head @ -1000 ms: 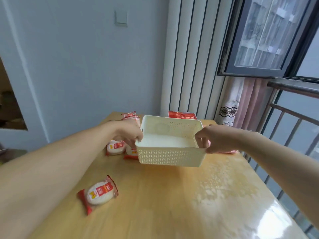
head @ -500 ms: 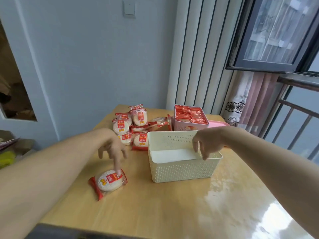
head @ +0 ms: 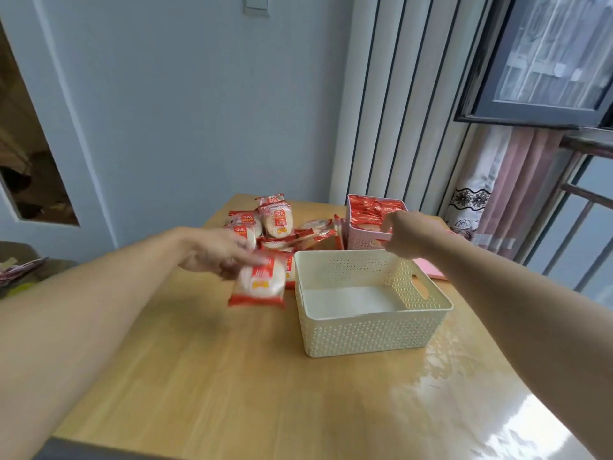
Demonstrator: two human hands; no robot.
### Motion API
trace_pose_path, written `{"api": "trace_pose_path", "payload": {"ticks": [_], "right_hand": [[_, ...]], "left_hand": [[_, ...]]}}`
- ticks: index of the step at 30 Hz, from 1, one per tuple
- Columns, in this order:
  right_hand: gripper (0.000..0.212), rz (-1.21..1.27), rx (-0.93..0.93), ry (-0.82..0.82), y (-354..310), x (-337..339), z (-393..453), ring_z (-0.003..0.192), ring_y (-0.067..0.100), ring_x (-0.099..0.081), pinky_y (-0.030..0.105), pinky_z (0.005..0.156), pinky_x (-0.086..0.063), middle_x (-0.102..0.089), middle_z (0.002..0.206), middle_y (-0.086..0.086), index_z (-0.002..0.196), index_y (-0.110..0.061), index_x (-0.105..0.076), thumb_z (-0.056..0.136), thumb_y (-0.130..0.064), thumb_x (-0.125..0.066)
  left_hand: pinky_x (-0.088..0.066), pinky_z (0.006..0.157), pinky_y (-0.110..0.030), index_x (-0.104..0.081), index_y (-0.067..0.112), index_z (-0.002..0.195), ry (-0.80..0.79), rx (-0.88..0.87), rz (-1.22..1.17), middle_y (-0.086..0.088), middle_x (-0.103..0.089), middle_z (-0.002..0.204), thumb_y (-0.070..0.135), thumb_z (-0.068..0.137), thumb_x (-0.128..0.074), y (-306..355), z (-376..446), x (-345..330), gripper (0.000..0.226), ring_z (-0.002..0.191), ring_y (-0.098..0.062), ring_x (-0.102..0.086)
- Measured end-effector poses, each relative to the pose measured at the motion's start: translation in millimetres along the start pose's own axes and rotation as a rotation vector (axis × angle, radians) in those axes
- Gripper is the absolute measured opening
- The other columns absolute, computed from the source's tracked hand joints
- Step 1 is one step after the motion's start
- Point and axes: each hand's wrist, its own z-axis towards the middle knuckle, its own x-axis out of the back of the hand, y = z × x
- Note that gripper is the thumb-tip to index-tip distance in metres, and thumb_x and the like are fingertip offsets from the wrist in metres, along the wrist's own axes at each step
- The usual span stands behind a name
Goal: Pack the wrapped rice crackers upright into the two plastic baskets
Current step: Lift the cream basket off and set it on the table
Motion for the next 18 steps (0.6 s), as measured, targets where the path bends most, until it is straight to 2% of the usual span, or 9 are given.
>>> {"api": "trace_pose_path", "payload": {"ticks": [1, 3, 5, 7, 9, 12, 14, 16, 18], "right_hand": [[0.021, 0.021, -0.080, -0.017, 10.4, -1.5, 2.8, 0.072, 0.018, -0.065, 0.027, 0.046, -0.051, -0.067, 0.091, 0.004, 0.112, -0.015, -0.064, 0.092, -0.017, -0.062], [0.030, 0.146, -0.208, -0.187, 25.6, -6.5, 4.3, 0.070, 0.027, -0.074, 0.041, 0.054, -0.062, -0.067, 0.094, 0.017, 0.122, -0.004, -0.059, 0.093, -0.012, -0.063], [0.046, 0.230, -0.234, -0.383, 31.0, -13.1, -0.3, 0.069, 0.032, -0.076, 0.046, 0.062, -0.064, -0.066, 0.101, 0.025, 0.137, 0.002, -0.049, 0.095, -0.010, -0.065], [0.053, 0.225, -0.180, -0.478, 27.4, -16.6, -7.4, 0.066, 0.028, -0.077, 0.044, 0.065, -0.064, -0.065, 0.104, 0.024, 0.144, 0.003, -0.043, 0.095, -0.002, -0.062], [0.054, 0.246, -0.116, -0.511, 15.8, -13.6, -15.3, 0.065, 0.024, -0.077, 0.040, 0.066, -0.064, -0.067, 0.098, 0.019, 0.145, 0.002, -0.042, 0.095, -0.001, -0.061], [0.053, 0.321, -0.036, -0.578, -6.1, -3.2, -22.2, 0.068, 0.023, -0.077, 0.033, 0.064, -0.064, -0.073, 0.091, 0.013, 0.144, -0.001, -0.046, 0.095, -0.007, -0.066], [0.048, 0.266, 0.002, -0.638, -20.0, 5.0, -21.4, 0.072, 0.024, -0.077, 0.034, 0.066, -0.064, -0.074, 0.093, 0.008, 0.140, -0.002, -0.050, 0.096, -0.012, -0.066], [0.040, 0.108, 0.026, -0.594, -30.2, 13.8, -17.7, 0.077, 0.024, -0.076, 0.036, 0.068, -0.064, -0.071, 0.095, 0.006, 0.135, -0.003, -0.055, 0.098, -0.017, -0.063], [0.033, -0.028, 0.082, -0.376, -40.8, 18.5, -6.5, 0.078, 0.023, -0.072, 0.032, 0.064, -0.062, -0.067, 0.090, 0.005, 0.129, -0.007, -0.060, 0.096, -0.015, -0.060]], "left_hand": [[-0.047, 0.066, -0.027, -0.060, 0.016, 0.082, 0.061, -0.060, -0.101, -0.004, -0.069, 0.081, 0.030, 0.082, -0.079, 13.8, -0.6, -1.0, 0.024, 0.068, -0.015, -0.059], [-0.049, 0.069, -0.029, -0.062, 0.017, 0.088, 0.177, -0.153, -0.269, -0.004, -0.072, 0.087, 0.026, 0.085, -0.076, 38.5, 1.8, -9.5, 0.017, 0.073, -0.016, -0.063], [-0.049, 0.066, -0.027, -0.064, 0.017, 0.093, 0.223, -0.217, -0.263, -0.004, -0.072, 0.088, 0.026, 0.087, -0.076, 55.2, 9.6, -27.7, 0.016, 0.072, -0.015, -0.064], [-0.049, 0.059, -0.023, -0.067, 0.014, 0.096, 0.234, -0.272, -0.074, -0.003, -0.074, 0.090, 0.029, 0.087, -0.077, 61.1, 22.9, -46.9, 0.021, 0.071, -0.014, -0.065], [-0.049, 0.056, -0.023, -0.067, 0.015, 0.103, 0.230, -0.300, 0.178, -0.002, -0.075, 0.094, 0.035, 0.084, -0.080, 62.5, 32.6, -62.9, 0.030, 0.073, -0.013, -0.070], [-0.053, 0.060, -0.025, -0.069, 0.018, 0.104, 0.148, -0.299, 0.482, 0.002, -0.072, 0.091, 0.042, 0.078, -0.084, 60.3, 39.0, -77.7, 0.039, 0.074, -0.012, -0.070], [-0.052, 0.065, -0.027, -0.071, 0.023, 0.100, 0.141, -0.281, 0.656, 0.007, -0.068, 0.090, 0.054, 0.071, -0.085, 55.7, 40.1, -81.2, 0.045, 0.078, -0.009, -0.065], [-0.053, 0.072, -0.030, -0.072, 0.025, 0.095, 0.167, -0.294, 0.647, 0.008, -0.068, 0.092, 0.065, 0.070, -0.080, 53.0, 38.8, -78.5, 0.048, 0.086, -0.010, -0.065], [-0.050, 0.073, -0.030, -0.072, 0.023, 0.091, 0.285, -0.358, 0.486, 0.005, -0.070, 0.092, 0.063, 0.080, -0.072, 49.1, 42.7, -65.0, 0.041, 0.088, -0.014, -0.065]]}}
